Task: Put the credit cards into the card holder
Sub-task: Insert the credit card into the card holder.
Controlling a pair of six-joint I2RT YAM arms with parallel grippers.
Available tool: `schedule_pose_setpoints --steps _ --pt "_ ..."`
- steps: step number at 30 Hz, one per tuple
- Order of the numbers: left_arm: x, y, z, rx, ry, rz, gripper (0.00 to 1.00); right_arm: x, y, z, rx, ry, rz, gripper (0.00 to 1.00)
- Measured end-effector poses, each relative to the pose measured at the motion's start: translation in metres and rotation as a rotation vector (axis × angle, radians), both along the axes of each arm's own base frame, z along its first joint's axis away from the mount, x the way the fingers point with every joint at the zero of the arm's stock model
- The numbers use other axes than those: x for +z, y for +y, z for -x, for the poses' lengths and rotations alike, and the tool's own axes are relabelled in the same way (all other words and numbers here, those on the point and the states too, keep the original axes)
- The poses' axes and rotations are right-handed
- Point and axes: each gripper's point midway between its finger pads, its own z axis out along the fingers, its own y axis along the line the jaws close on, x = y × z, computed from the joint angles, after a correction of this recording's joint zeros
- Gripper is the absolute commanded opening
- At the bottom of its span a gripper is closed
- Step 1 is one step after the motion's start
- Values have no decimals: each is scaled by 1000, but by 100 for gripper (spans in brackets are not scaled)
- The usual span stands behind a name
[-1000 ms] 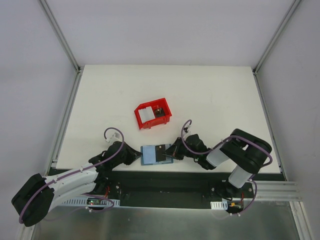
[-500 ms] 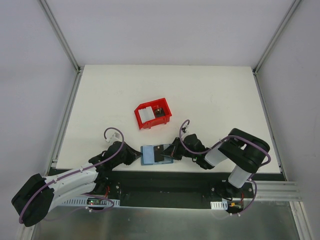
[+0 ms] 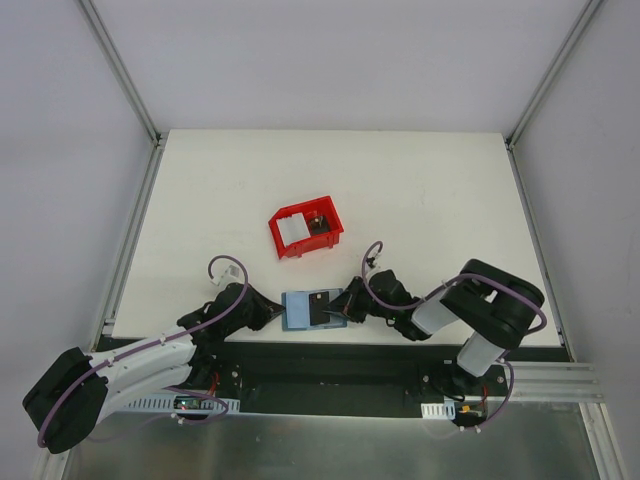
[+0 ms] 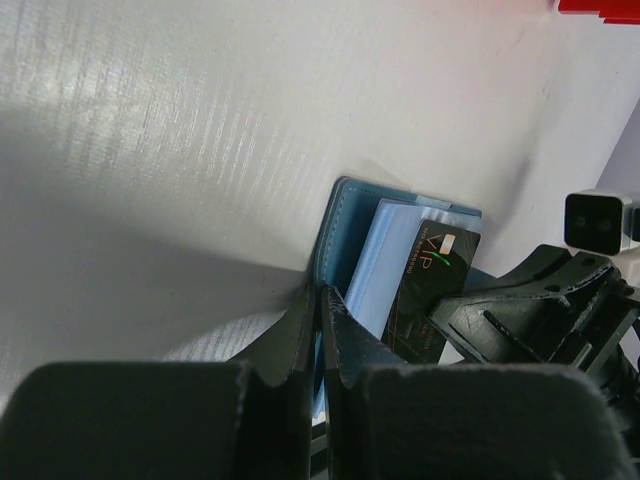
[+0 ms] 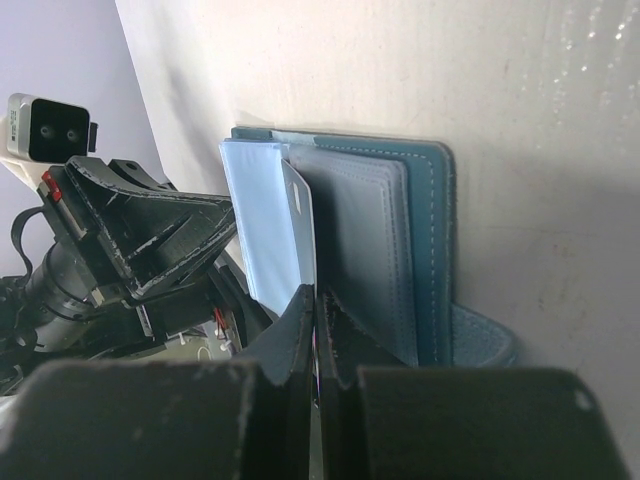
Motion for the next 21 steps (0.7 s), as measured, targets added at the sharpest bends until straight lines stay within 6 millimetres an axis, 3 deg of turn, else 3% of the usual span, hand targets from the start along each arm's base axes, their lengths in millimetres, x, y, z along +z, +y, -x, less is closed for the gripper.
schedule_pose_setpoints --steps 21 --pt "0 0 0 1 1 -1 0 -1 5 2 -12 43 -10 1"
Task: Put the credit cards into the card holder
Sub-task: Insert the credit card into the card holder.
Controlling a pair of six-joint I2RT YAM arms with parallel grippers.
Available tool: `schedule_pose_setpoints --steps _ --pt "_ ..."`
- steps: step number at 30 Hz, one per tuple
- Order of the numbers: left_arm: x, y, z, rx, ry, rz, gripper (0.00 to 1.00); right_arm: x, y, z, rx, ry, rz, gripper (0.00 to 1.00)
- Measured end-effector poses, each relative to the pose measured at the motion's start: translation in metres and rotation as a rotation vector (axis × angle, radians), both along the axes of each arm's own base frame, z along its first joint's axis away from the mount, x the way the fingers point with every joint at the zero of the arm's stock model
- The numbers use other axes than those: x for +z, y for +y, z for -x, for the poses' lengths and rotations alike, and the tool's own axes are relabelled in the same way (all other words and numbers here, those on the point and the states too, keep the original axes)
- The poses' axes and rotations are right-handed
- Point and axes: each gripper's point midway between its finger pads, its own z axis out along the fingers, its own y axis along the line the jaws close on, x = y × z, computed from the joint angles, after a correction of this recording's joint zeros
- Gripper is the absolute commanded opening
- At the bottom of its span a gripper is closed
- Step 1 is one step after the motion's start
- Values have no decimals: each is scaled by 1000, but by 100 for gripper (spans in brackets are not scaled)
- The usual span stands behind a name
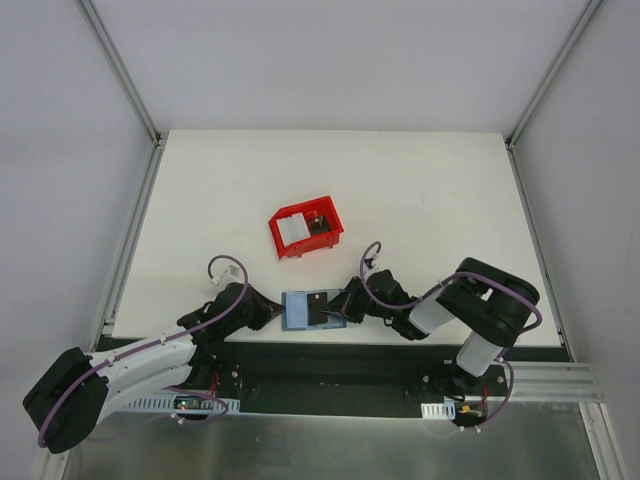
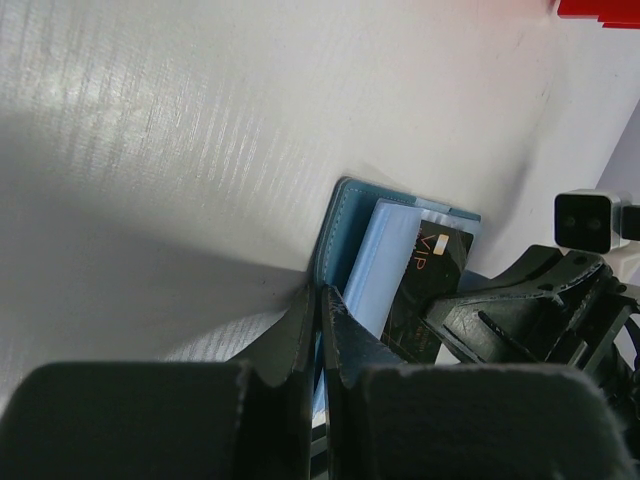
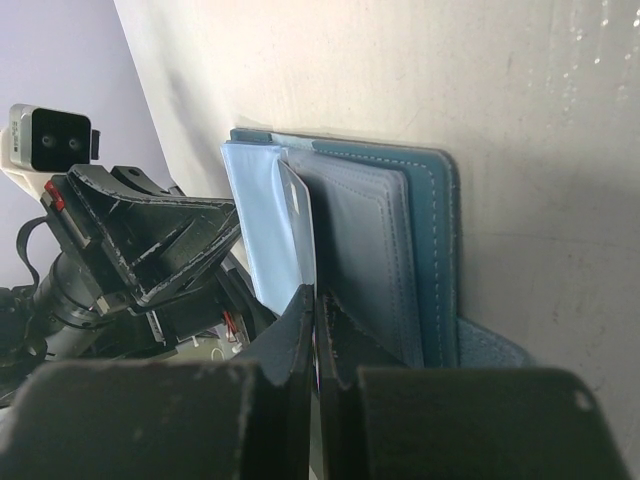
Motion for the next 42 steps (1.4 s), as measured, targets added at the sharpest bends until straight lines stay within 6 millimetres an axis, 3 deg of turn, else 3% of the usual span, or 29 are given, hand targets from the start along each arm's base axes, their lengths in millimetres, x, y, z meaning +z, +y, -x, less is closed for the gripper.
schedule_pose_setpoints --steps 26,42 --pt "2 -2 -1 30 19 32 0 1 -10 13 -95 19 -7 1" --pt "1 3 -4 64 12 33 0 1 7 11 -66 43 -13 1"
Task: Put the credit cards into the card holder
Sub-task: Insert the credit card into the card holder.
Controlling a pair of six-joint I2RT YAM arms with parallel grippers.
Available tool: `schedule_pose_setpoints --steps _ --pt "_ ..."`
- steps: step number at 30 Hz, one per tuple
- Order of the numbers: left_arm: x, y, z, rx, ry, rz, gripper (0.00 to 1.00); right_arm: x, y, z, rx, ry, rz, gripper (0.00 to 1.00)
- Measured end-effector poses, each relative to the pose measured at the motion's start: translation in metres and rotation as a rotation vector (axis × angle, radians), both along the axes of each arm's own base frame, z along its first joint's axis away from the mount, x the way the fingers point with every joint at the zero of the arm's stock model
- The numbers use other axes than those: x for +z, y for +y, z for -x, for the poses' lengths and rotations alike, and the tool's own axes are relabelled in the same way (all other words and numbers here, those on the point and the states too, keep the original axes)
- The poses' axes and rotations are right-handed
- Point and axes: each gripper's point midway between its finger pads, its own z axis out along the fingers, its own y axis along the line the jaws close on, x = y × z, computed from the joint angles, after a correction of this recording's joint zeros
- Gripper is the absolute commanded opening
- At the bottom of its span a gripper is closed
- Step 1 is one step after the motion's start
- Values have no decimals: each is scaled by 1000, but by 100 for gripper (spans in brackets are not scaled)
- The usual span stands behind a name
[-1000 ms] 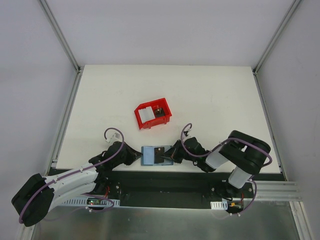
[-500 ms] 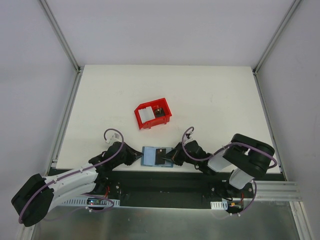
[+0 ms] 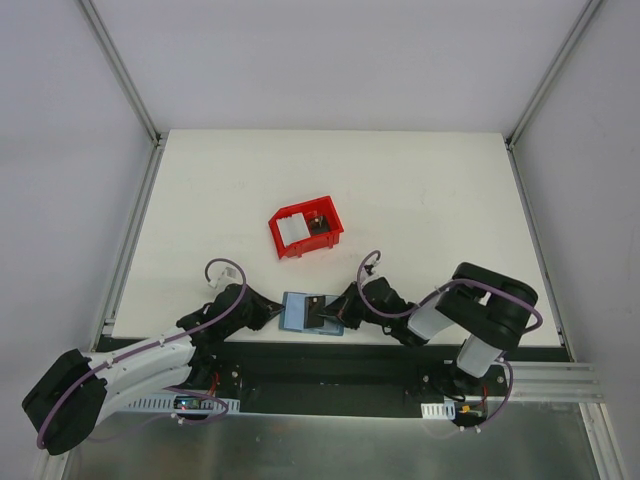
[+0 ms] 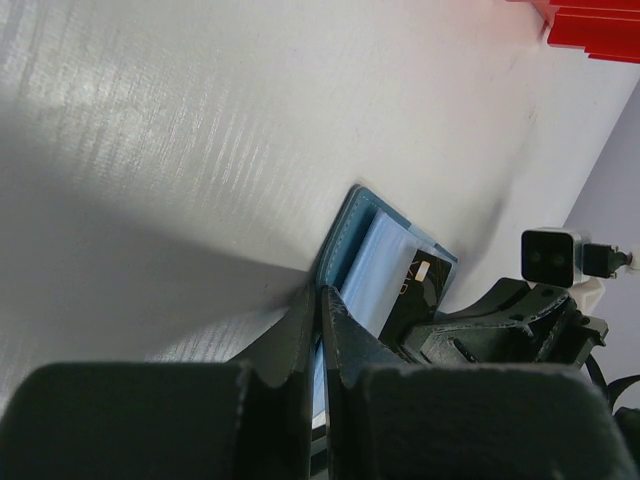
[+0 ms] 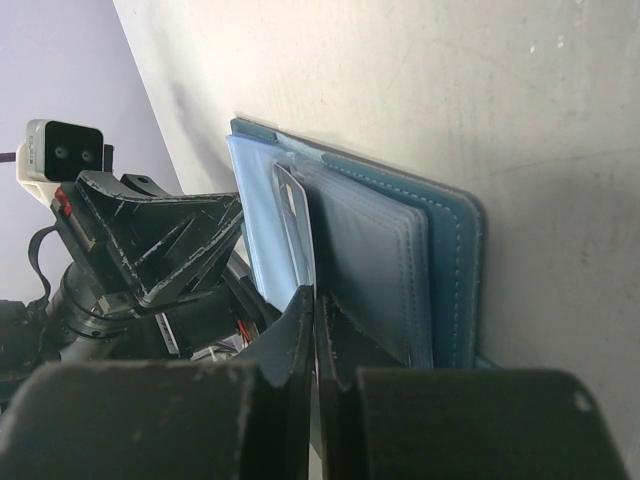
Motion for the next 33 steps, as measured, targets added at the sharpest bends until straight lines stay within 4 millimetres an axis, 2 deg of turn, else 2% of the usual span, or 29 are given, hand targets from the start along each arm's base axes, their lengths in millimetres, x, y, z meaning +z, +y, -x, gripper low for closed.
schedule_pose_setpoints --steps 7,12,18,21,24,29,33 --pt "3 -1 -1 3 -7 11 0 0 0 -6 14 -8 -8 1" --pt "13 -2 -5 11 -41 39 0 2 -2 -20 40 -49 36 2" --pt "20 -2 -9 29 -86 43 0 21 3 -36 107 -159 153 11" --pt "14 0 -8 31 -71 20 0 14 1 -34 140 -155 204 16" --pt "5 2 -5 30 -43 -8 0 2 2 -30 171 -122 226 27" --pt "3 2 -5 31 -38 -13 0 8 7 -31 191 -136 211 37" --pt "8 1 -6 32 -51 1 0 11 4 -31 202 -154 227 38"
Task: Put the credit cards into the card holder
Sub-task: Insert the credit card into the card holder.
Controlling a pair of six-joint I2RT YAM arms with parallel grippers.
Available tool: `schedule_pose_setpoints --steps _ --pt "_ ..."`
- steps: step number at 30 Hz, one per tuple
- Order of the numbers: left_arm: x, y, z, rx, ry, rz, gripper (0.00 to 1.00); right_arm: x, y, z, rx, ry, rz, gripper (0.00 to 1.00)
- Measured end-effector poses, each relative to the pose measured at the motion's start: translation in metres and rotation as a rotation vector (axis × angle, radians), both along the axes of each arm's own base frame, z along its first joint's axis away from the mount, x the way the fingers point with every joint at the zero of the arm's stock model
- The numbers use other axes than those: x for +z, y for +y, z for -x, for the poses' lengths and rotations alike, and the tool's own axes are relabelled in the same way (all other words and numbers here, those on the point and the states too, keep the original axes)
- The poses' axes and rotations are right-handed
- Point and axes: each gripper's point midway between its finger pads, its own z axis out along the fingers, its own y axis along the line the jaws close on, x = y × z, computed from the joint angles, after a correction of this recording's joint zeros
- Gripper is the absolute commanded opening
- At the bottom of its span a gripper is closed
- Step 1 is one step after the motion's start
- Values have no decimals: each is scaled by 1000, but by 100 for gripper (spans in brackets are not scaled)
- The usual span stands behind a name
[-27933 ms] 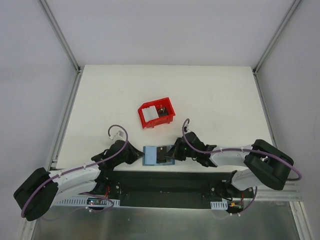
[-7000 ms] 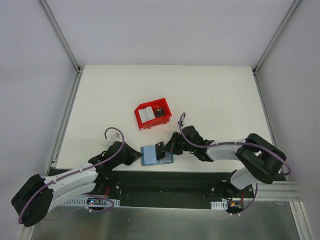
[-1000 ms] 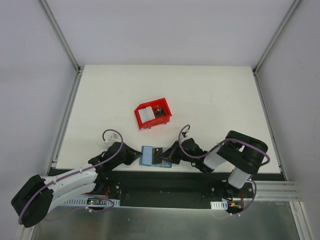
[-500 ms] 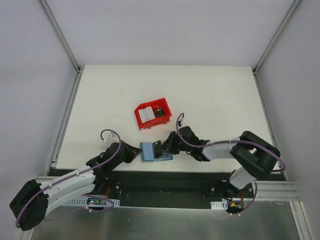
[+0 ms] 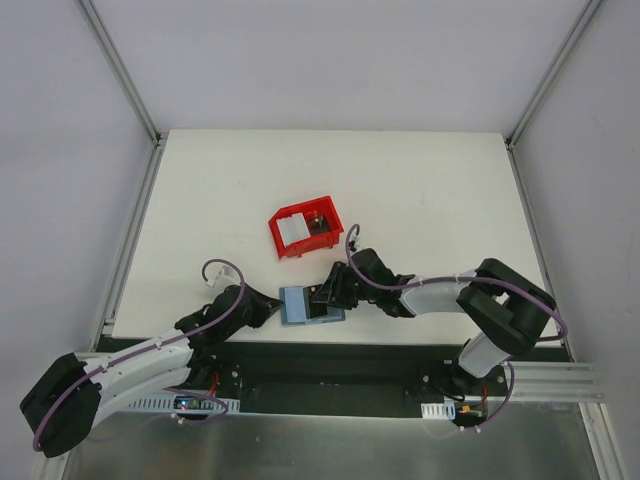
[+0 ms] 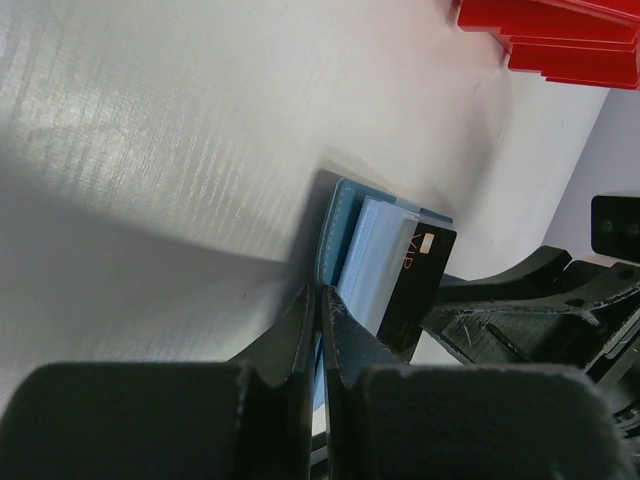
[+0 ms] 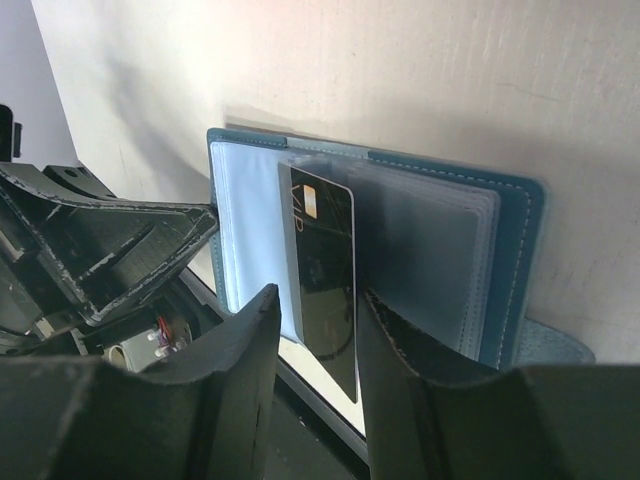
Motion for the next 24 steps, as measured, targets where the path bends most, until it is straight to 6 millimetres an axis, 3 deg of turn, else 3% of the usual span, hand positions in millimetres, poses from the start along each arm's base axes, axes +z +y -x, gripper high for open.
schedule_pose_setpoints --steps 24 --pt "-9 3 3 -9 22 -34 0 0 5 15 193 -104 374 43"
